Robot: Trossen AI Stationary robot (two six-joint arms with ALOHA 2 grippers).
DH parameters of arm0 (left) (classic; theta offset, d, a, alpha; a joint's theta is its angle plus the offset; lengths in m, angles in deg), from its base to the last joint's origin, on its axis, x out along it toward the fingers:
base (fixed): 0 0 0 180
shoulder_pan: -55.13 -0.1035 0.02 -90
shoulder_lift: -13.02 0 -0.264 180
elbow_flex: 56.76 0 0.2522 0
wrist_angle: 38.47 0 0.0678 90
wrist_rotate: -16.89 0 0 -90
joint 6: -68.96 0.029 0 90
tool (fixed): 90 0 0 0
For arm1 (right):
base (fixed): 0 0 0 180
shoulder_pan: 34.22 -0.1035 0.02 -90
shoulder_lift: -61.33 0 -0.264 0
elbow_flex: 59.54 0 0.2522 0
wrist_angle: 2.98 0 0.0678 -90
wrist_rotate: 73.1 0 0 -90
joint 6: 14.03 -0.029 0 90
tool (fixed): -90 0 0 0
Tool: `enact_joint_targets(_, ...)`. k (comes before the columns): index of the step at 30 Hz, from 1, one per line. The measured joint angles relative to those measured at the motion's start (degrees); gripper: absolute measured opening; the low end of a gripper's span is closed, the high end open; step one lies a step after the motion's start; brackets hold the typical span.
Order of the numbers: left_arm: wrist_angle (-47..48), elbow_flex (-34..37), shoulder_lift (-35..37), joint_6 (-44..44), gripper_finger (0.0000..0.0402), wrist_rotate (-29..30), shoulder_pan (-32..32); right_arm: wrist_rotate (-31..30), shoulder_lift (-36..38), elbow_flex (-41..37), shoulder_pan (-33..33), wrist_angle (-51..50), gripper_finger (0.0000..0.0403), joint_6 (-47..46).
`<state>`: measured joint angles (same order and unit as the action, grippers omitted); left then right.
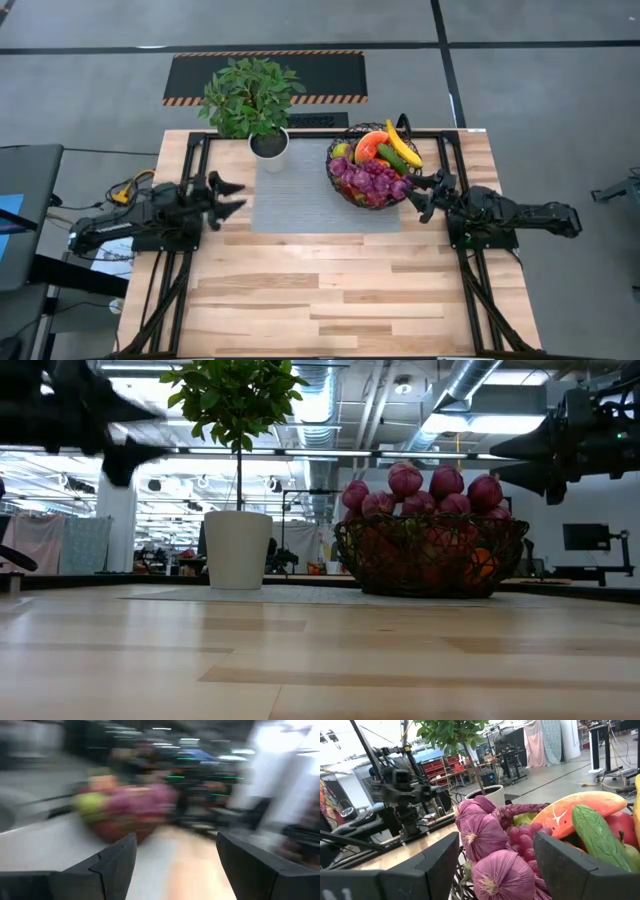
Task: Build produce basket
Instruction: Return to Home Position
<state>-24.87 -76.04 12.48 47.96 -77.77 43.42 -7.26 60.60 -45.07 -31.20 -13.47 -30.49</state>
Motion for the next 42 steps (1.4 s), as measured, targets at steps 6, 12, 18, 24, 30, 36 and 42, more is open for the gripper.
enact_joint_targets(6,3.45,3.12,-0.73,1.64,0.0263,6.71,0.07,0.02,-0.47,0.0,-0.1,-0.06,0.0277,3.29)
enact_joint_targets(12,-4.21,4.92,-0.21,4.26,0.0263,-8.59,0.24,0.04,-2.26,-0.03,-0.29,-0.13,0.0277,5.49)
enact_joint_targets(18,-4.3,4.94,-0.61,4.9,0.0263,-13.5,0.24,0.07,-3.78,-0.04,-0.37,-0.09,0.0277,-4.52)
enact_joint_targets(24,-4.08,4.99,-0.59,1.11,0.0263,-9.19,0.24,0.07,-3.72,-0.04,-0.37,0.0,0.0277,-5.99)
enact_joint_targets(30,-3.37,5.05,-0.59,0.82,0.0263,-4.78,0.24,0.08,-3.72,-0.04,-0.37,0.04,0.0277,-6.01)
enact_joint_targets(36,-3.06,5.07,-0.59,0.57,0.0263,-1.95,0.24,0.08,-3.72,-0.07,-0.37,0.07,0.0277,-6.03)
enact_joint_targets(42,-2.95,5.09,-0.59,0.52,0.0263,-1.84,0.24,0.09,-3.72,-0.07,-0.37,0.09,0.0277,-6.04)
